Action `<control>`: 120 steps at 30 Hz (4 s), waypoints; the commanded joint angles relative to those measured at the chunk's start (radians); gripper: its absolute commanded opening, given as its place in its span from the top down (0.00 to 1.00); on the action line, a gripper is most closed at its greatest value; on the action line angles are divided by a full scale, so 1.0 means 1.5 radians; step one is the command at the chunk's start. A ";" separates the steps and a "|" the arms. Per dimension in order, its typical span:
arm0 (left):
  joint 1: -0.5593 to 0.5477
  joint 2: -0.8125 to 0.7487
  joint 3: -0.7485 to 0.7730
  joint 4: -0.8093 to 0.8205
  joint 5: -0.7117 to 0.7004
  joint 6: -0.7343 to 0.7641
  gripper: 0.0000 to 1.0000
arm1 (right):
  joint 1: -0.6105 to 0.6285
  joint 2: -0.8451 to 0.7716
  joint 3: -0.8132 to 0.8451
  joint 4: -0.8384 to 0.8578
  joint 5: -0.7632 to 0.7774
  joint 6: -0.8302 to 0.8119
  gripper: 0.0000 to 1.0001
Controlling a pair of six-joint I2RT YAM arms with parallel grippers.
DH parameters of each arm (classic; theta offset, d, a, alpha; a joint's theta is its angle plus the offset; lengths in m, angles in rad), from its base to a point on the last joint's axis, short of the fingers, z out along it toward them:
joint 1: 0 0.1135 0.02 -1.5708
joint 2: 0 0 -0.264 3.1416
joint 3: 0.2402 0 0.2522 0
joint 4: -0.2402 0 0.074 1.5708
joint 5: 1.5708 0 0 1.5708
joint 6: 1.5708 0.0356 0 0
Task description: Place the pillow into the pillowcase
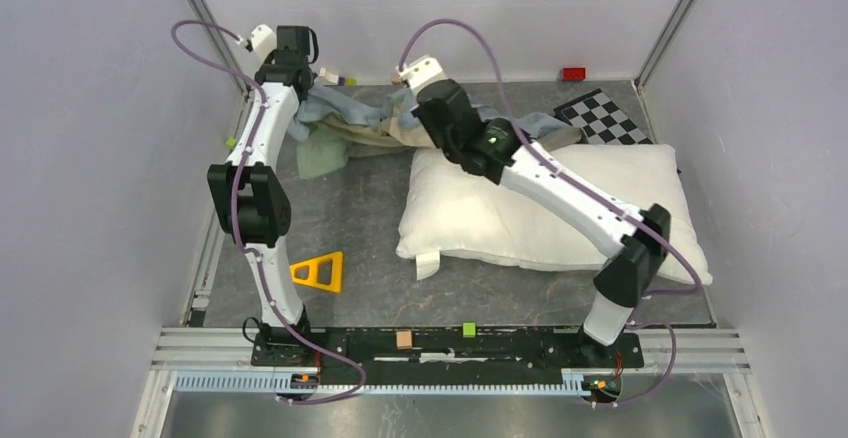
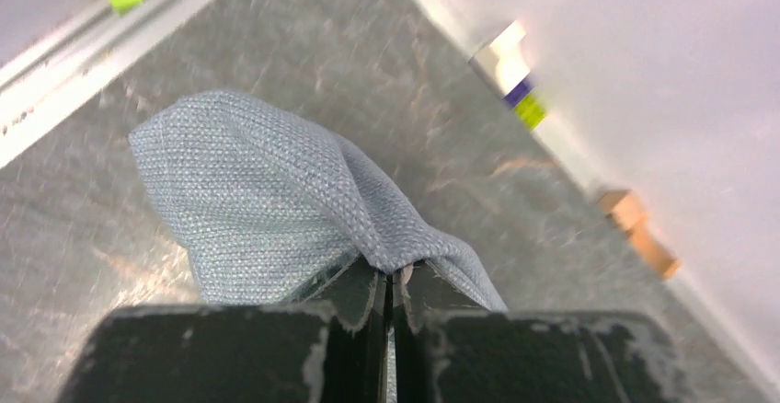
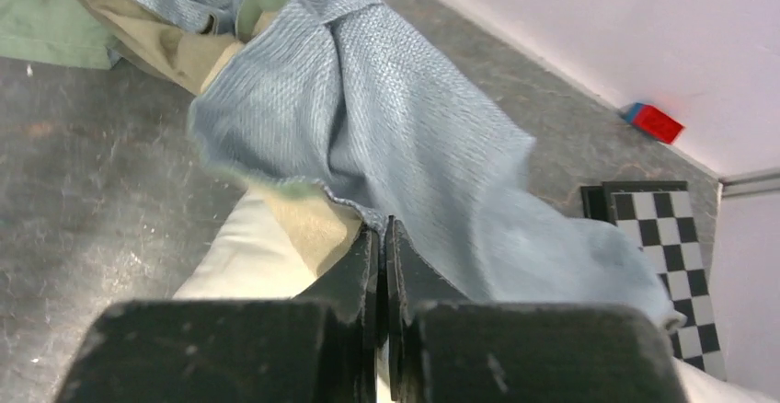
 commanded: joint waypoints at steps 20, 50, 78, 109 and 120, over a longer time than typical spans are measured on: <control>-0.002 -0.047 -0.025 -0.069 0.110 0.109 0.16 | 0.083 -0.512 -0.723 0.182 -0.360 0.129 1.00; -0.322 -0.290 -0.299 -0.061 0.281 0.132 0.98 | -0.139 -0.360 -0.400 0.004 -0.003 0.146 0.02; -0.103 -0.561 -0.334 -0.226 0.046 0.134 0.98 | -0.060 0.118 0.011 0.167 -0.443 0.163 1.00; -0.111 -0.529 -0.503 -0.064 0.268 0.114 0.00 | 0.007 -0.054 -0.398 0.130 -0.142 -0.011 0.02; -0.209 -0.316 -0.375 0.085 0.422 0.064 0.00 | 0.004 -0.189 -0.382 0.107 -0.068 0.095 1.00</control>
